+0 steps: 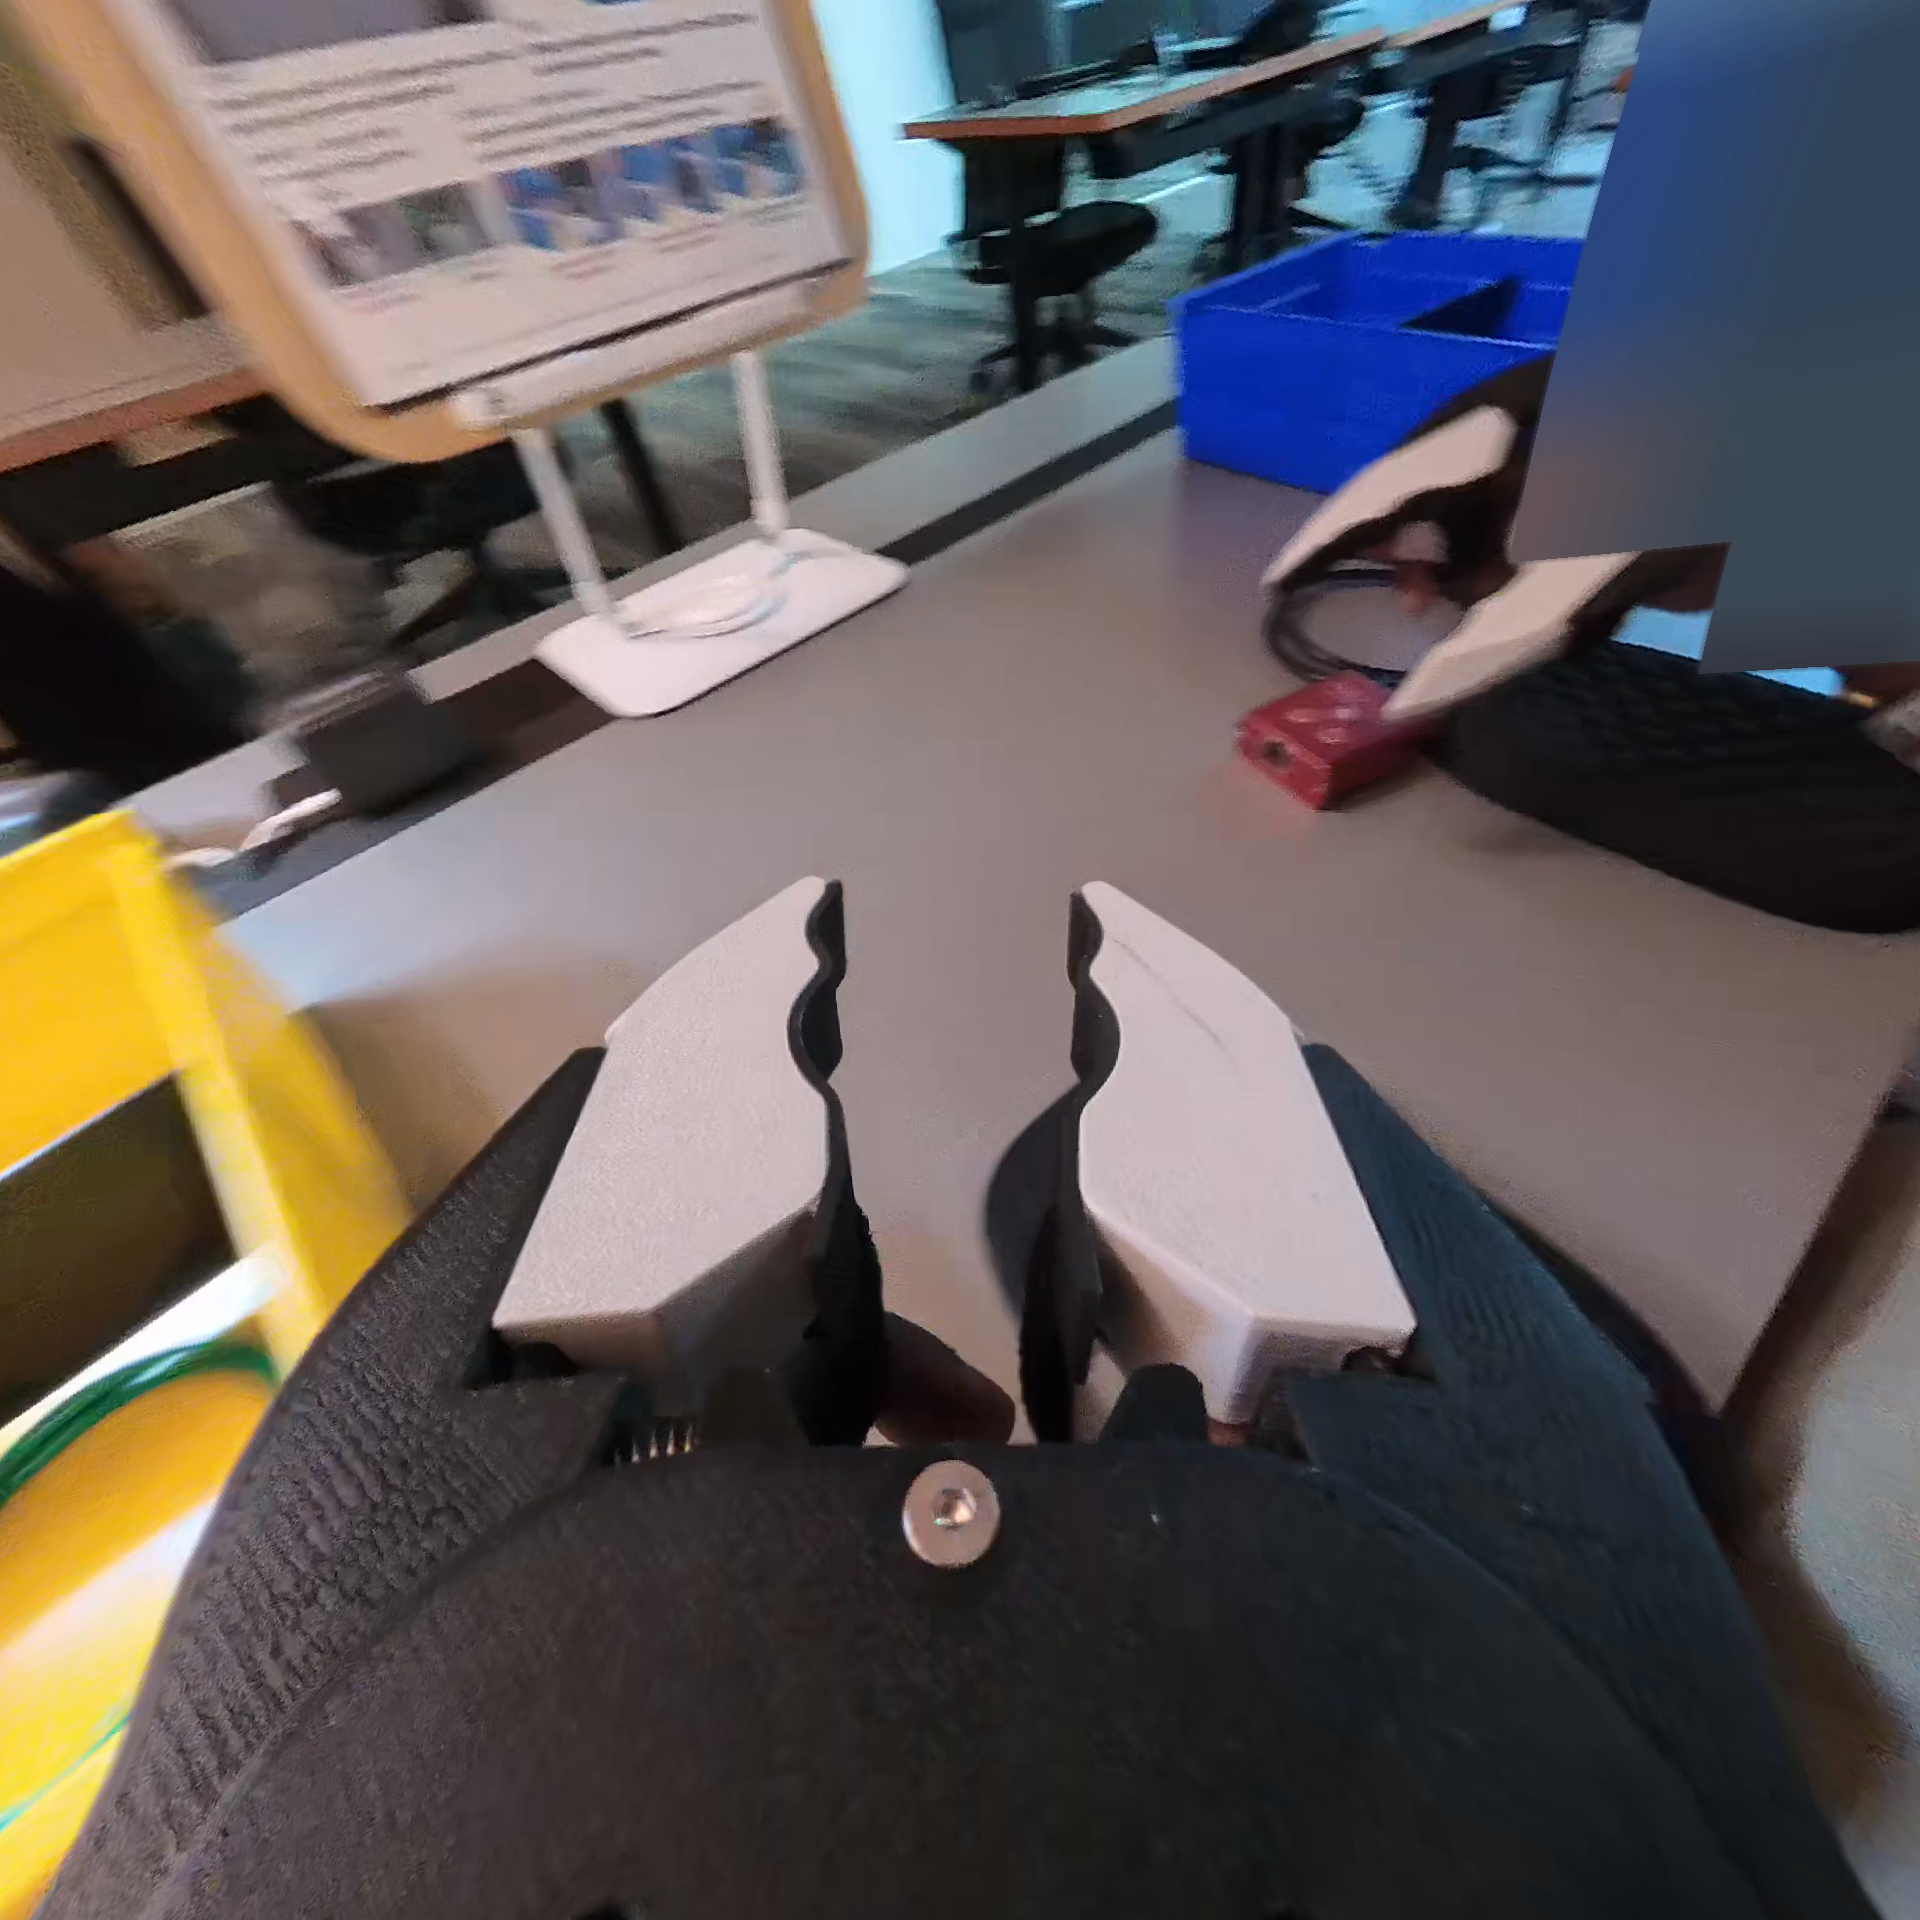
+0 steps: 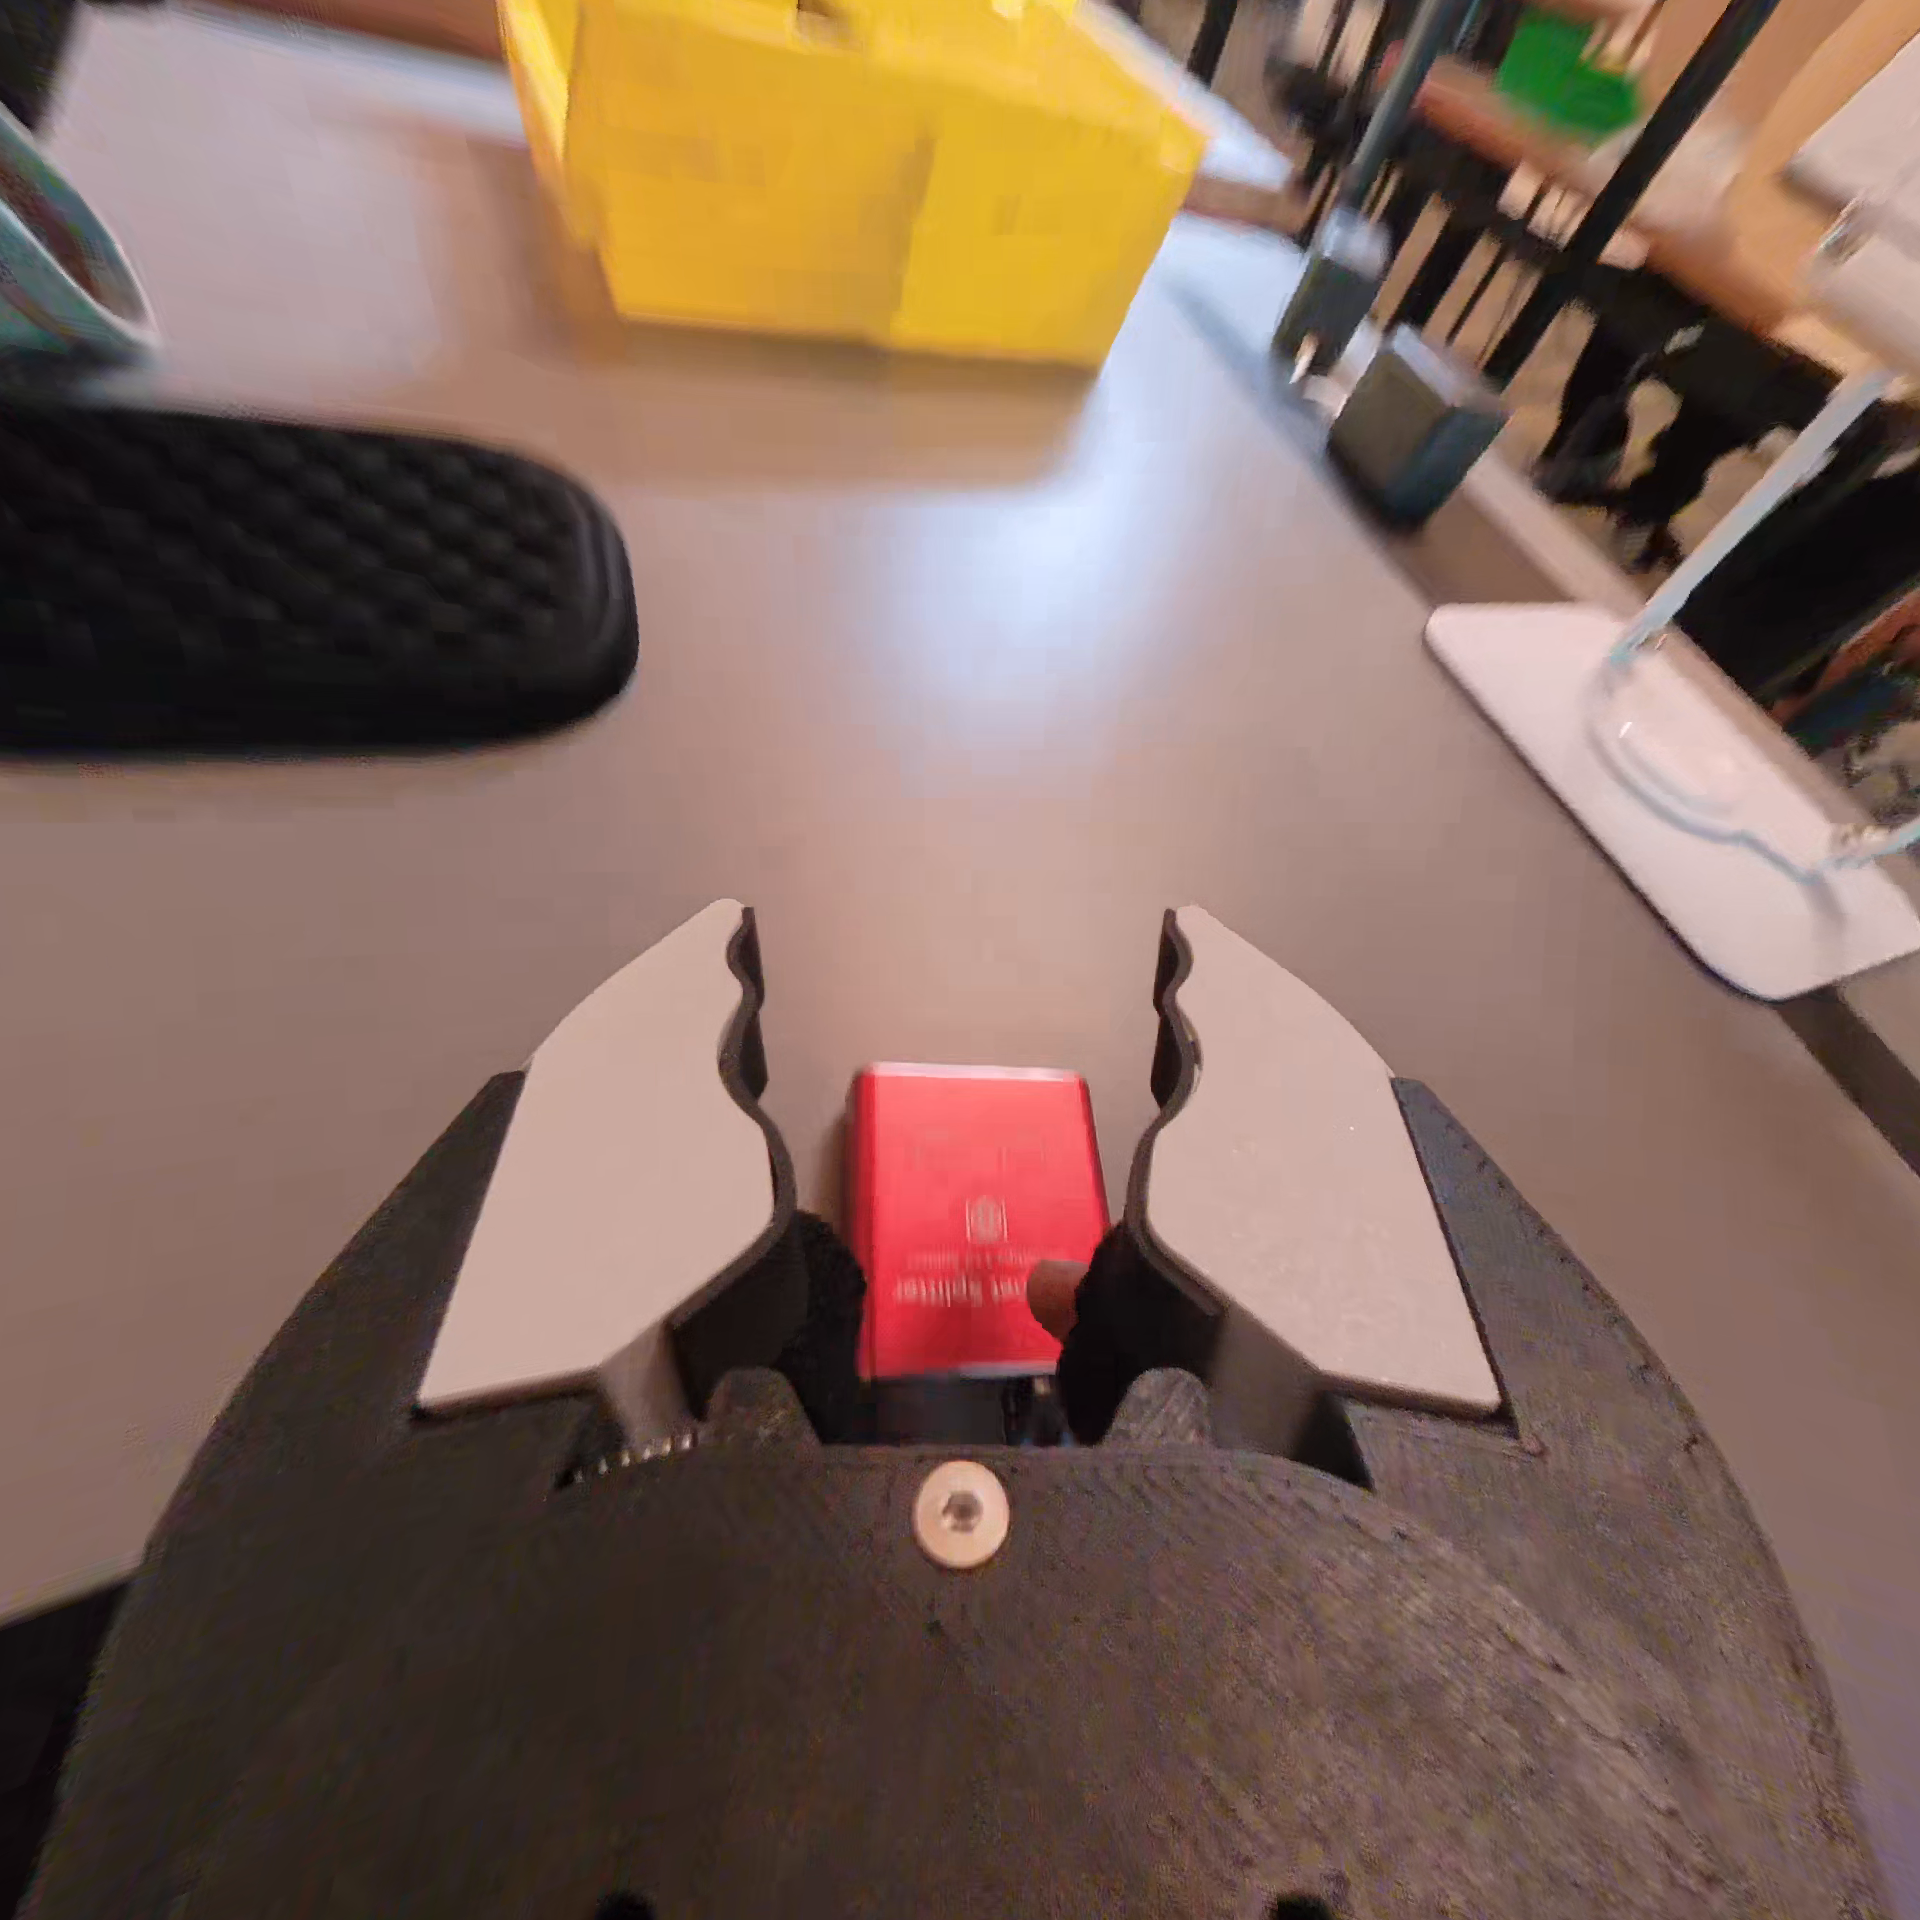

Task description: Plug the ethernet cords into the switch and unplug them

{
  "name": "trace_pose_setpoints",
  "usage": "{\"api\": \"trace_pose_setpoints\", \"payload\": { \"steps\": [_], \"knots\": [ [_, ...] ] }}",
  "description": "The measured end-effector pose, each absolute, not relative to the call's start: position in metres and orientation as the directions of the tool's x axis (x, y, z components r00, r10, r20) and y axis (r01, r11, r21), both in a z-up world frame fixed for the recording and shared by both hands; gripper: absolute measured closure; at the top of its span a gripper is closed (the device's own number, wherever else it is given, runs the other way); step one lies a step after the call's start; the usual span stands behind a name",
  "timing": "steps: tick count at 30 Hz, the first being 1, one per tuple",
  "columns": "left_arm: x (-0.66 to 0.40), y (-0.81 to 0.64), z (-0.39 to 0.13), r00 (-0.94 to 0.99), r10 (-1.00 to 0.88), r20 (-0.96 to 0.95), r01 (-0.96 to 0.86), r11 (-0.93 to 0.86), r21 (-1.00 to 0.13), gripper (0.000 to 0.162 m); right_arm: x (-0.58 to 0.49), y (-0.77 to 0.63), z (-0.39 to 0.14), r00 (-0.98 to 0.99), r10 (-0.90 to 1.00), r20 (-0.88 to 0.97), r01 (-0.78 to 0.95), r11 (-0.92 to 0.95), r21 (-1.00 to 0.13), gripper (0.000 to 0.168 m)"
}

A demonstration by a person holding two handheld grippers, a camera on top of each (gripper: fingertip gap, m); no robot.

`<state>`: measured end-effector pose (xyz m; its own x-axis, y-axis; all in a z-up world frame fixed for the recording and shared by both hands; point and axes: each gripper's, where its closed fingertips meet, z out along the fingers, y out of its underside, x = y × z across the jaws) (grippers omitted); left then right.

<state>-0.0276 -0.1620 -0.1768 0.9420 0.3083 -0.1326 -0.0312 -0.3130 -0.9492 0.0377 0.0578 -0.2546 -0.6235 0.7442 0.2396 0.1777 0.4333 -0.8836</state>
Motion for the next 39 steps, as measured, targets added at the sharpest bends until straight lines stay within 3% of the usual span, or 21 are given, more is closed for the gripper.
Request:
{"api": "trace_pose_setpoints", "payload": {
  "steps": [4, 7, 13, 17, 21, 23, 24, 29, 35, 39],
  "knots": [
    [-0.085, -0.236, -0.173, 0.88, 0.435, -0.192, 0.048, -0.483, -0.875, 0.12, 0.037, 0.056, -0.244, -0.609, 0.767, 0.204, 0.109, 0.335, -0.936, 0.095],
    [-0.13, -0.281, -0.188, 0.859, 0.4, -0.319, 0.024, -0.655, -0.755, 0.121, 0.04, 0.058, -0.241, -0.611, 0.773, 0.171, 0.1, 0.29, -0.952, 0.098],
    [-0.17, -0.293, -0.241, 0.945, 0.325, -0.037, 0.247, -0.783, -0.572, 0.125, 0.041, 0.063, -0.238, -0.586, 0.791, 0.177, 0.078, 0.273, -0.959, 0.104],
    [-0.19, -0.299, -0.275, 0.952, 0.303, -0.045, 0.267, -0.892, -0.365, 0.127, 0.042, 0.065, -0.24, -0.578, 0.793, 0.192, 0.078, 0.289, -0.954, 0.105],
    [-0.189, -0.304, -0.306, 0.949, 0.309, 0.069, 0.316, -0.931, -0.184, 0.128, 0.041, 0.066, -0.243, -0.575, 0.792, 0.204, 0.088, 0.308, -0.947, 0.106],
    [-0.194, -0.31, -0.317, 0.955, 0.295, 0.042, 0.298, -0.947, -0.122, 0.145, 0.041, 0.066, -0.244, -0.574, 0.791, 0.21, 0.087, 0.314, -0.945, 0.106],
    [-0.194, -0.308, -0.318, 0.957, 0.284, 0.053, 0.288, -0.949, -0.126, 0.155, 0.041, 0.066, -0.244, -0.575, 0.791, 0.211, 0.087, 0.316, -0.945, 0.106],
    [-0.201, -0.305, -0.289, 0.954, 0.299, 0.023, 0.295, -0.919, -0.261, 0.155, 0.041, 0.065, -0.245, -0.579, 0.788, 0.209, 0.091, 0.318, -0.944, 0.108],
    [-0.21, -0.305, -0.187, 0.906, 0.395, -0.153, 0.198, -0.714, -0.671, 0.156, 0.04, 0.062, -0.247, -0.588, 0.777, 0.225, 0.09, 0.339, -0.936, 0.11],
    [-0.185, -0.288, -0.109, 0.885, 0.432, -0.175, 0.023, -0.415, -0.909, 0.156, 0.041, 0.059, -0.247, -0.591, 0.769, 0.244, 0.079, 0.357, -0.931, 0.11]
  ]
}}
